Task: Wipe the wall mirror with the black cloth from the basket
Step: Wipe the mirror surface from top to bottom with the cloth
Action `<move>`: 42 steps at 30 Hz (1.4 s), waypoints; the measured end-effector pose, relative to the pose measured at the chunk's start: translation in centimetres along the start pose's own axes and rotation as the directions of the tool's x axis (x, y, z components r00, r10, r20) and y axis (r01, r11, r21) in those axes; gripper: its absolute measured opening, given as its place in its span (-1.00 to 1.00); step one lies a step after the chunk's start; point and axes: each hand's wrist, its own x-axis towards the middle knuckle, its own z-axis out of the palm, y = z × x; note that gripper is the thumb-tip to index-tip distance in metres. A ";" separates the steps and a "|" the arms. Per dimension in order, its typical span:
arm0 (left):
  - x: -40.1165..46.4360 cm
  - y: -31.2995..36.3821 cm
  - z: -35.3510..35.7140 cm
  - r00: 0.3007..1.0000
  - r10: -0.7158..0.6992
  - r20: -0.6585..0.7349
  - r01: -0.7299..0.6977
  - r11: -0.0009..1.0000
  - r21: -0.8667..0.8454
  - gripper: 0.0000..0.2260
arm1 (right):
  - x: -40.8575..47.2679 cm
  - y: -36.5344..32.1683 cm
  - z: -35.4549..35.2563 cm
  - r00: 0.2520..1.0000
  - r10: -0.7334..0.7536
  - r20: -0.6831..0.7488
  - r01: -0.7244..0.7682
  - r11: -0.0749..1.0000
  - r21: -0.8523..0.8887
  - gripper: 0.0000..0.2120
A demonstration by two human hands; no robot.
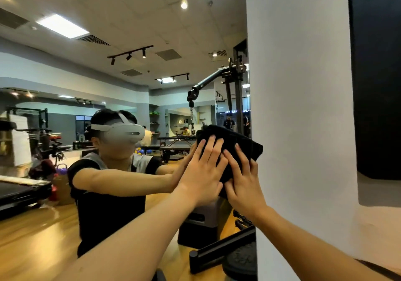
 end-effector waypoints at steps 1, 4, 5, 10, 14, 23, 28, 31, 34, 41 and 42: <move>-0.8 -0.6 -0.5 1.000 0.014 0.015 -0.014 1.000 0.005 -0.36 | -0.3 -0.7 0.3 1.000 -0.006 0.003 0.006 1.000 -0.007 -0.26; -3.1 -2.3 -1.8 0.999 0.013 0.047 -0.014 0.999 0.031 -0.36 | -0.8 -3.4 1.4 1.000 -0.011 0.005 0.011 1.000 -0.008 -0.24; -3.9 -2.9 -2.3 0.998 0.005 0.068 -0.008 0.999 0.042 -0.35 | -0.9 -4.5 1.9 1.000 -0.016 0.001 0.016 1.000 -0.007 -0.24; -7.3 -6.0 -4.6 0.991 -0.015 0.135 0.003 0.996 0.090 -0.34 | -1.2 -9.1 3.5 1.000 -0.010 0.023 0.011 0.999 -0.047 -0.22; -10.4 -8.9 -6.4 0.987 -0.023 0.159 0.001 0.991 0.134 -0.33 | -1.2 -13.3 4.8 0.998 -0.036 0.042 0.038 0.998 -0.045 -0.23; -20.2 -15.5 -11.3 0.981 -0.153 0.116 0.133 0.977 0.164 -0.43 | -1.0 -25.0 7.6 0.982 -0.179 0.063 0.180 0.984 -0.014 -0.26; -27.1 -20.2 -15.1 0.952 -0.294 0.090 0.264 0.931 0.252 -0.39 | -0.7 -34.1 10.2 0.955 -0.266 0.129 0.264 0.964 0.034 -0.22; -31.9 -23.4 -17.5 0.905 -0.421 0.057 0.384 0.869 0.313 -0.41 | 0.0 -40.1 11.8 0.909 -0.386 0.155 0.382 0.922 0.057 -0.20; -36.8 -26.3 -19.8 0.831 -0.553 0.053 0.504 0.790 0.350 -0.44 | 0.8 -46.1 13.3 0.841 -0.514 0.171 0.499 0.858 0.122 -0.18; -44.8 -30.4 -21.7 0.726 -0.685 0.055 0.639 0.703 0.313 -0.33 | -1.2 -55.1 16.7 0.785 -0.589 0.192 0.565 0.808 0.169 -0.23; -45.9 -30.6 -21.4 0.717 -0.694 0.066 0.650 0.700 0.295 -0.32 | -1.8 -55.4 17.1 0.782 -0.593 0.192 0.568 0.805 0.172 -0.23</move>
